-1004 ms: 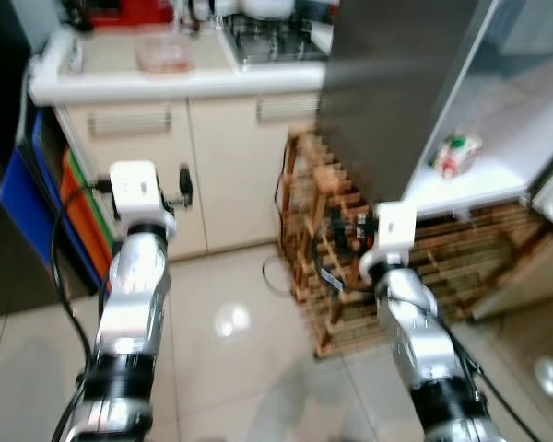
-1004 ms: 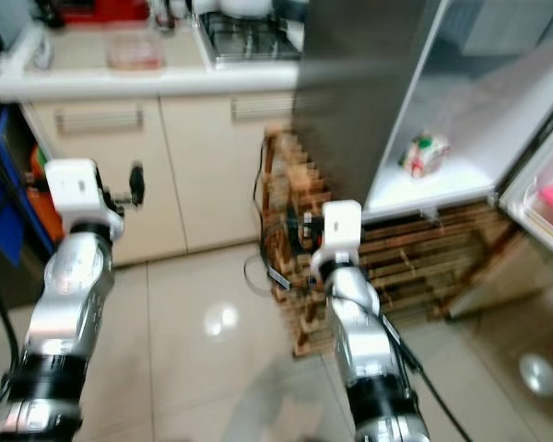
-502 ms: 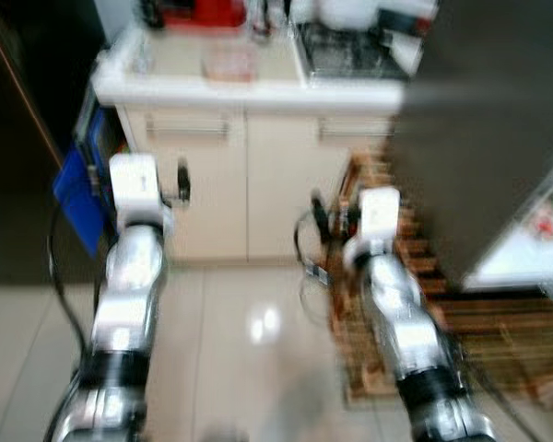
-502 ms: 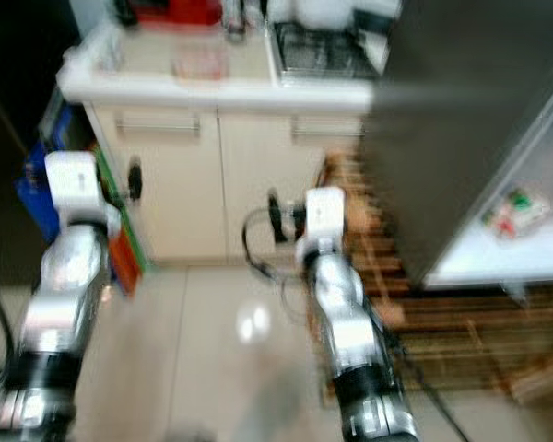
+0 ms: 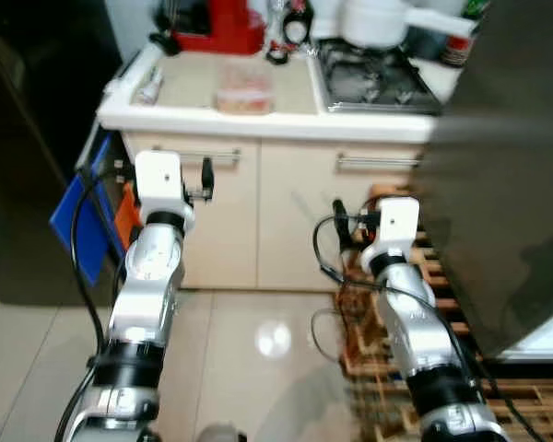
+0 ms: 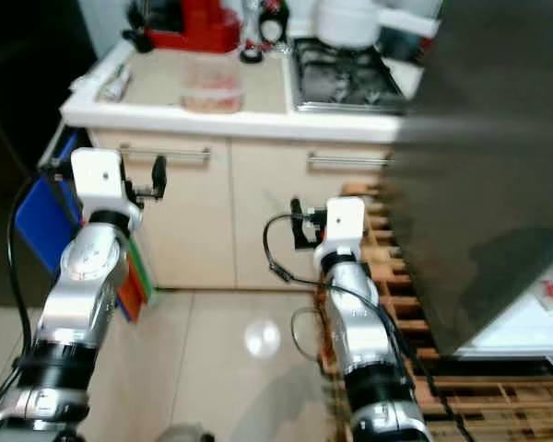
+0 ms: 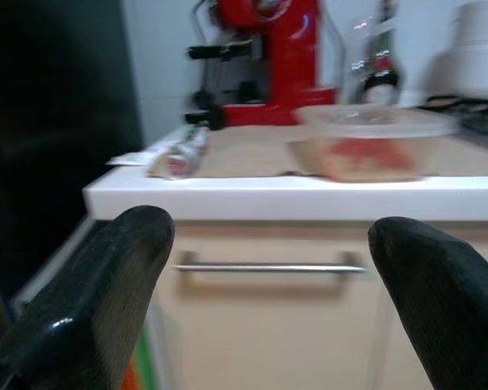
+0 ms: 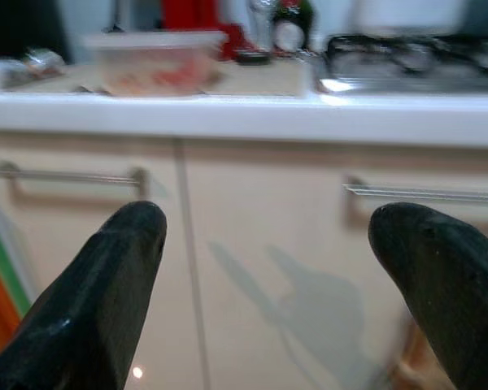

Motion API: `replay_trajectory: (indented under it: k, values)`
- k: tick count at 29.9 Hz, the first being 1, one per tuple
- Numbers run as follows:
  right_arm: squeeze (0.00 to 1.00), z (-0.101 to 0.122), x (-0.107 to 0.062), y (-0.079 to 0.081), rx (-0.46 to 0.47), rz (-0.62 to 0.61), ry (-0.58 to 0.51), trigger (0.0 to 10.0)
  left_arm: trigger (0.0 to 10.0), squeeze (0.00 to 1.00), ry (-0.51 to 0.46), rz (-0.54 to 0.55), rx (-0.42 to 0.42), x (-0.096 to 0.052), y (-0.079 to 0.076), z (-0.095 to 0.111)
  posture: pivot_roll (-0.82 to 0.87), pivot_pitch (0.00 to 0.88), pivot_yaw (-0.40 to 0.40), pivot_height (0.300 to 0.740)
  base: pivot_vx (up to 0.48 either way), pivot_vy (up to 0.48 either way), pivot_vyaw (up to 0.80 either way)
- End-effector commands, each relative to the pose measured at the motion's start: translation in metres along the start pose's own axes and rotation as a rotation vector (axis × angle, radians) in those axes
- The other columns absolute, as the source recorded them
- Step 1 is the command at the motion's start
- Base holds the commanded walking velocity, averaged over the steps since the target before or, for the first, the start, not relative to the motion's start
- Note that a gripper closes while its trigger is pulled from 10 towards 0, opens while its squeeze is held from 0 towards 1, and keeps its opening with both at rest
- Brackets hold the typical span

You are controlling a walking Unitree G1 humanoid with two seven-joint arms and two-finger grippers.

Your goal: Restocking fridge

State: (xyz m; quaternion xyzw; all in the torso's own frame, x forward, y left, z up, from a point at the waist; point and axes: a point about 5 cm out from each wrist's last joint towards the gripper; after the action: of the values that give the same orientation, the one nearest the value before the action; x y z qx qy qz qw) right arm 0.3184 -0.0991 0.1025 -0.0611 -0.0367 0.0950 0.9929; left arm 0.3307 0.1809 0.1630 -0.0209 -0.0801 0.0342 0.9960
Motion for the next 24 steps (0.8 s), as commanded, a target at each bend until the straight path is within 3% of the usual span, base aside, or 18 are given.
replay_trajectory:
  k: [1, 4, 20, 24]
  values:
    - [0.05, 0.000, 0.000, -0.015, -0.023, -0.044, 0.000, 10.0, 10.0, 0.00, -0.028, -0.022, -0.011, 0.003, -0.010, 0.008, 0.05, 0.000, -0.012, 0.740, 0.480, 0.000, 0.00]
    - [0.04, 0.001, 0.001, -0.015, -0.029, -0.048, -0.005, 10.0, 10.0, 0.00, -0.022, 0.007, -0.028, 0.004, -0.004, 0.008, 0.06, 0.000, -0.014, 0.740, 0.480, 0.000, 0.00]
    - [0.04, 0.002, 0.002, -0.010, -0.027, -0.031, -0.007, 10.0, 10.0, 0.00, -0.038, 0.001, -0.030, 0.004, -0.005, 0.015, 0.06, 0.000, -0.012, 0.740, 0.480, 0.000, 0.00]
    - [0.04, 0.002, 0.002, -0.010, -0.027, -0.034, -0.009, 10.0, 10.0, 0.00, -0.062, -0.011, -0.022, 0.006, -0.006, 0.025, 0.05, 0.000, -0.010, 0.740, 0.480, 0.000, 0.00]
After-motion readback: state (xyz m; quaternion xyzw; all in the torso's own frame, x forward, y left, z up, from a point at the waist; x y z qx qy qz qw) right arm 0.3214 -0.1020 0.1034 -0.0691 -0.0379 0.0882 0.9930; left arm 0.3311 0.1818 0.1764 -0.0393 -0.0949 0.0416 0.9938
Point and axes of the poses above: a point about 5 cm out from each wrist's last joint towards the gripper, its own x axis pointing out of the wrist towards the gripper, its own z axis along the axis of the wrist's last joint, y = z × x, and after that the axes turned 10 degrees about -x, right-handed
